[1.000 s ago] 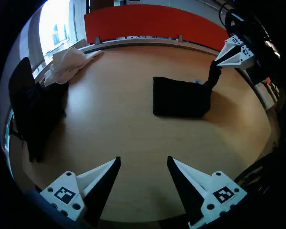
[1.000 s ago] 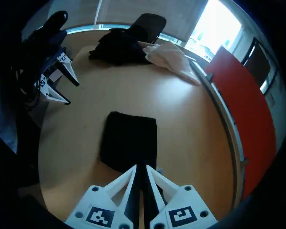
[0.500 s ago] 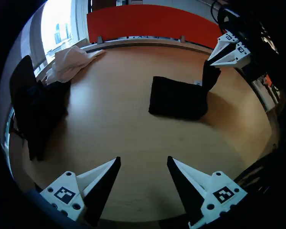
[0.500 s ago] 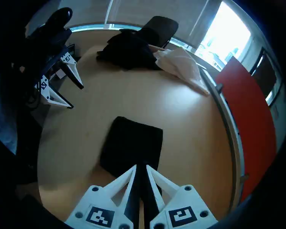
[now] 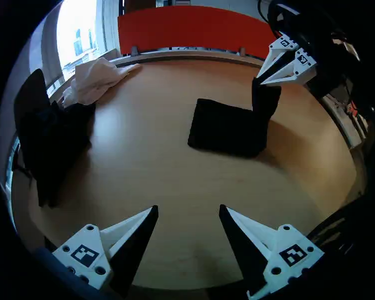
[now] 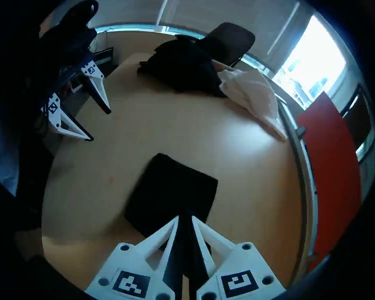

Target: Fold towel

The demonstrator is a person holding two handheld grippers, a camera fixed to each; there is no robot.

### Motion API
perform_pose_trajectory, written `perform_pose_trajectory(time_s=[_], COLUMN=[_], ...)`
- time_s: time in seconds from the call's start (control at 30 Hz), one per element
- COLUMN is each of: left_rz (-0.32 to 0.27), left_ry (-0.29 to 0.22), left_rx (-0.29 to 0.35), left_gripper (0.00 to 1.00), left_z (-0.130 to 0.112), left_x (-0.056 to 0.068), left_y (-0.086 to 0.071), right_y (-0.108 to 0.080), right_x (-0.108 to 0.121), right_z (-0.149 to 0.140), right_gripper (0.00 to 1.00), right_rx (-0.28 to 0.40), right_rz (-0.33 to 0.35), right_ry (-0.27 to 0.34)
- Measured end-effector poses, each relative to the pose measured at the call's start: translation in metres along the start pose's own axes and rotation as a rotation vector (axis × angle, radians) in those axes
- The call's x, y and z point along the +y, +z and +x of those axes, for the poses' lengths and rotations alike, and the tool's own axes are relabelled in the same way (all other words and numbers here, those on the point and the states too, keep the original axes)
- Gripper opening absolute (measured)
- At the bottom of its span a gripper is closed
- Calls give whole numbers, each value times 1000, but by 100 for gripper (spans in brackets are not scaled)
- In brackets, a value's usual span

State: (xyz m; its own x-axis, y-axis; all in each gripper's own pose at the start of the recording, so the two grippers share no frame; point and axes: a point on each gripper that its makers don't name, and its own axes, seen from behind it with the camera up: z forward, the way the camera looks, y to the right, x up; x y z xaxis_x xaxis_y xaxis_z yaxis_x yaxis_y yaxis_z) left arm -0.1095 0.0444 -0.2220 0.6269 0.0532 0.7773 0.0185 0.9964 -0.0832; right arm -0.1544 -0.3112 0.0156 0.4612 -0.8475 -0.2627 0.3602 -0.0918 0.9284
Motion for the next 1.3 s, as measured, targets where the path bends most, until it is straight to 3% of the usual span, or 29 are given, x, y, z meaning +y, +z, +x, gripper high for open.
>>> perform_pose_trajectory(time_s=[0.3,0.67,1.0,1.17,1.3], left_rz=[4,1,-11,-16,-18], left_ry=[-9,-6,6,16,22], left_rx=[-2,-2,0,1,2], left_gripper=[90,90,90,90,90], left_z=[-3,-1,3,5,7], left_x=[-3,-4,2,5,6], left_y=[0,2,6,7,8], right_y=[14,11,-27,-41,-41], right_x=[0,-2,-21,-46,-70], right_z=[10,-3,-62,-99,-127], right_gripper=[3,3,3,3,3], right_rx=[-8,-9,-26,-51,-69], right_rz=[20,11,-43,-64,-75], right_ry=[-29,29,242,371,476])
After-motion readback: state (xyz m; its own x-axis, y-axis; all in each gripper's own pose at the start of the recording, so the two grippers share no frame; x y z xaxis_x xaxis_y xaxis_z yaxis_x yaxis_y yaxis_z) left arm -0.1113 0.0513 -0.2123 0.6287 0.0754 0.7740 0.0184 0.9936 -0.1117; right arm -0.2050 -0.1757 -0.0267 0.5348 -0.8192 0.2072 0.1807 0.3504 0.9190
